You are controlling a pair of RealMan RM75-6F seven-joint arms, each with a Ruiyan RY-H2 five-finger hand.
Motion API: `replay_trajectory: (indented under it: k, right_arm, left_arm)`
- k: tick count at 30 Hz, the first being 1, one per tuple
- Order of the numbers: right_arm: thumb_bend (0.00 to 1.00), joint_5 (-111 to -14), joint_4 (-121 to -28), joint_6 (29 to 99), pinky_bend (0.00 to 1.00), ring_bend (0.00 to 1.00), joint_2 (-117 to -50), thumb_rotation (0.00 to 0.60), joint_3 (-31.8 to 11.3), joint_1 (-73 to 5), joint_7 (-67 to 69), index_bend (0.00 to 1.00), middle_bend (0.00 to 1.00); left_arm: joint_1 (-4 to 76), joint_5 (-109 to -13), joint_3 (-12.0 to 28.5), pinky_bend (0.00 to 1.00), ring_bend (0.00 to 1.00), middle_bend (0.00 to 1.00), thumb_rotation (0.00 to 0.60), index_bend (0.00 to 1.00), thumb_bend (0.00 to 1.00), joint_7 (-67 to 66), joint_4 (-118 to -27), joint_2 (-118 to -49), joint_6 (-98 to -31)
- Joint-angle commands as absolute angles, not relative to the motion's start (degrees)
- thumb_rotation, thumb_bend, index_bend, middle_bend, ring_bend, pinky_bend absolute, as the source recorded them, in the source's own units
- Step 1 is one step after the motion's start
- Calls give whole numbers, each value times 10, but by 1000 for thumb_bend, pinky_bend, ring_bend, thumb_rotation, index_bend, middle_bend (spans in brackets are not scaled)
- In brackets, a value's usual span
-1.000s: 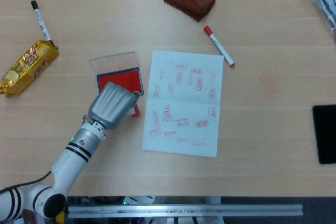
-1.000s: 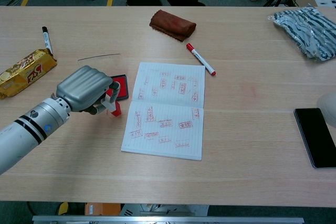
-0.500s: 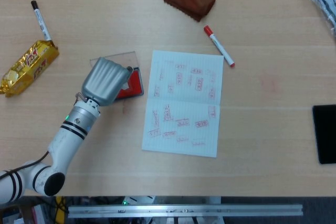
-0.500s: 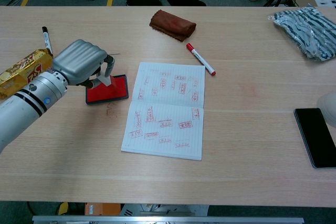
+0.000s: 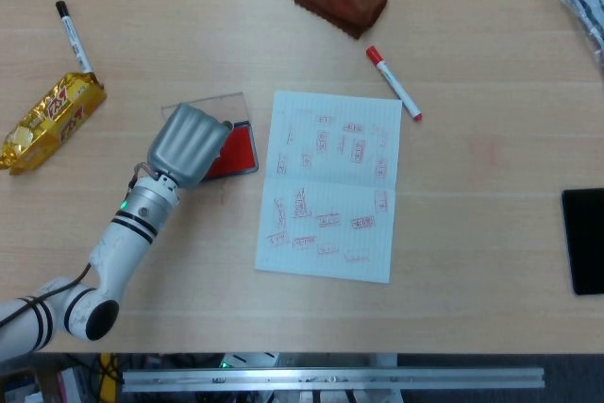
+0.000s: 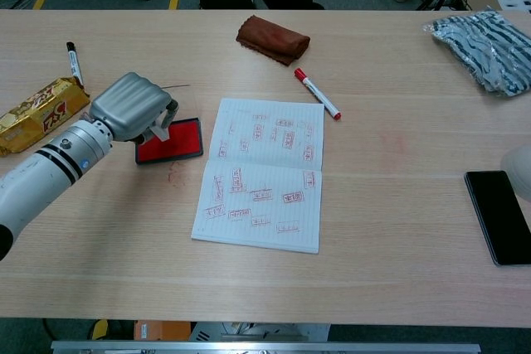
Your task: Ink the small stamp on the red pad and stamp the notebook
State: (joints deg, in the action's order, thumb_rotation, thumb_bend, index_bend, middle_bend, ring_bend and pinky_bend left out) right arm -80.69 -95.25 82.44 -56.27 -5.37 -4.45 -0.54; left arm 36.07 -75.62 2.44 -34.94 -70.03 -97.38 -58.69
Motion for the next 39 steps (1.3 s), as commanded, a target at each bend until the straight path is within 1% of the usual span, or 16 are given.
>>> replay_trajectory:
  k: [1, 6, 21, 39]
  right_arm:
    - [159, -806, -952, 825, 458, 360, -563, 600, -54, -44, -6, 331, 400]
    - [159, -804, -951, 825, 458, 360, -563, 600, -53, -42, -5, 331, 400]
    - [159, -799, -945, 828, 459, 359, -564, 600, -52, -35, 2, 331, 400]
    - [159, -798, -940, 830, 459, 360, -566, 600, -52, -31, 6, 331, 400]
  left_arm:
    - [362, -759, 21, 1000, 1000, 1000, 600, 579, 288, -353, -696, -977, -585]
    - [362, -761, 18, 1000, 1000, 1000, 600, 578, 289, -353, -687, -984, -581]
    - [377, -747, 25, 1000, 1000, 1000, 600, 574, 289, -392, -676, -1002, -559]
    - [383, -739, 20, 1000, 1000, 1000, 600, 580, 290, -426, -679, -1001, -554]
